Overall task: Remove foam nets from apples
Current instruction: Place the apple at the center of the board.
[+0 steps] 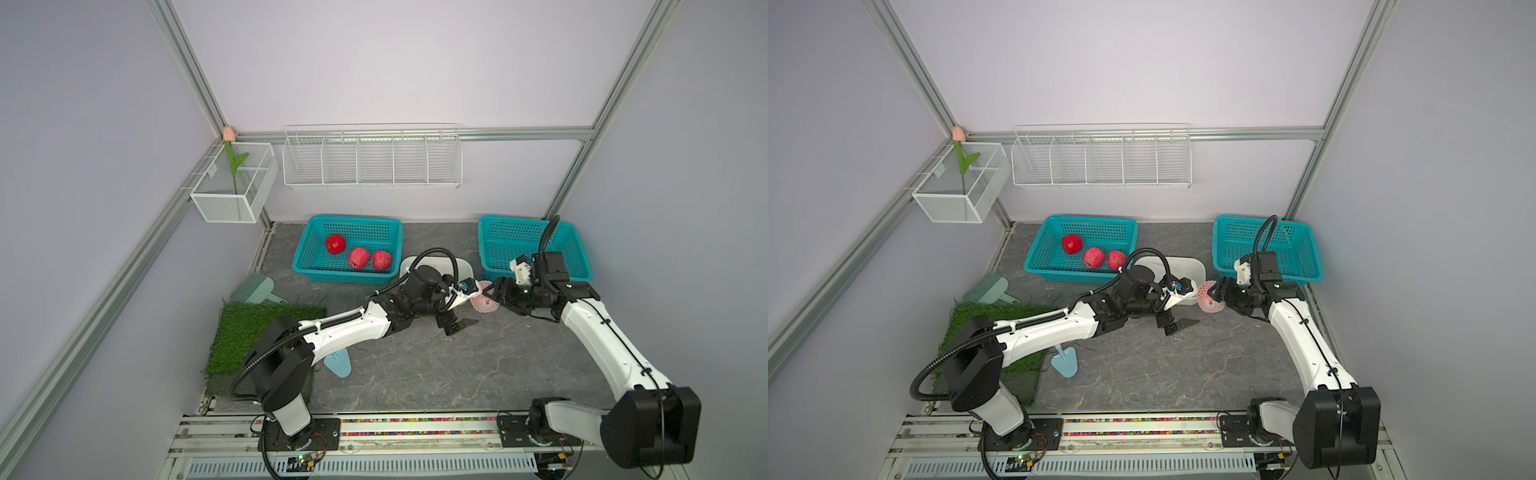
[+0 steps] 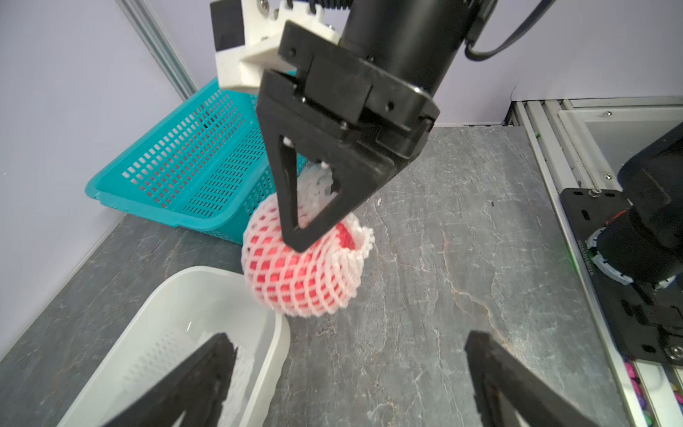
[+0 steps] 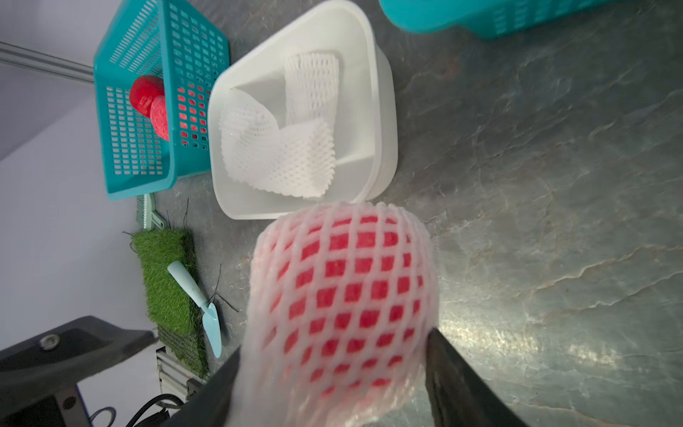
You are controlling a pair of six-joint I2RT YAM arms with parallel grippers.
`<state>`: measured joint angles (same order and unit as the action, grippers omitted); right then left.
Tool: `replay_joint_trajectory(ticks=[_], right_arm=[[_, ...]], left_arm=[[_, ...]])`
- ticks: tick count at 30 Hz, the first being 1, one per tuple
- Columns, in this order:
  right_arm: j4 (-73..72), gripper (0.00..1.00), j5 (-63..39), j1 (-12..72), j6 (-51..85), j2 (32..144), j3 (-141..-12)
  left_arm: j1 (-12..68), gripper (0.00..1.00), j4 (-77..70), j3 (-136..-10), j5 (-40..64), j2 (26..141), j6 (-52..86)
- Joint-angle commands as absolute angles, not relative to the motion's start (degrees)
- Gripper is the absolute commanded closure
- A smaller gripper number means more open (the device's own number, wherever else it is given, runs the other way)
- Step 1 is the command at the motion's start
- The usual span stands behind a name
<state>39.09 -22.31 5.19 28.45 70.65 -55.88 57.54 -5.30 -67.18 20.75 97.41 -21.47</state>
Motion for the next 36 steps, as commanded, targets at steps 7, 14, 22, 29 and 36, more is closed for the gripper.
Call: replay_joint_trajectory(ticks=[7, 14, 22, 29, 36], right_arm=[[35.24, 0.32, -26.58, 8.39, 36.27, 67.90, -50.71], [34.13, 0.32, -26.98, 10.78, 37.02, 68.95, -48.61], [32.59, 0.33, -28.83, 11.43, 37.53, 70.01, -46.42], [32.47, 0.33, -28.51, 13.81, 36.60, 71.18, -45.64], [33.89, 0.30, -25.03, 13.64, 33.36, 72.69, -46.29]], left_arm=[[59.32, 0.08, -6.52, -67.33, 21.79, 101.94, -22.32], [59.33, 0.17, -3.81, -69.13, 17.52, 104.70, -23.26], [59.17, 0.20, 0.66, -68.23, 12.39, 103.90, -25.23], [56.70, 0.11, -2.38, -64.12, 11.18, 101.84, -23.73], [55.59, 0.10, 0.67, -63.65, 15.27, 102.06, -27.73]])
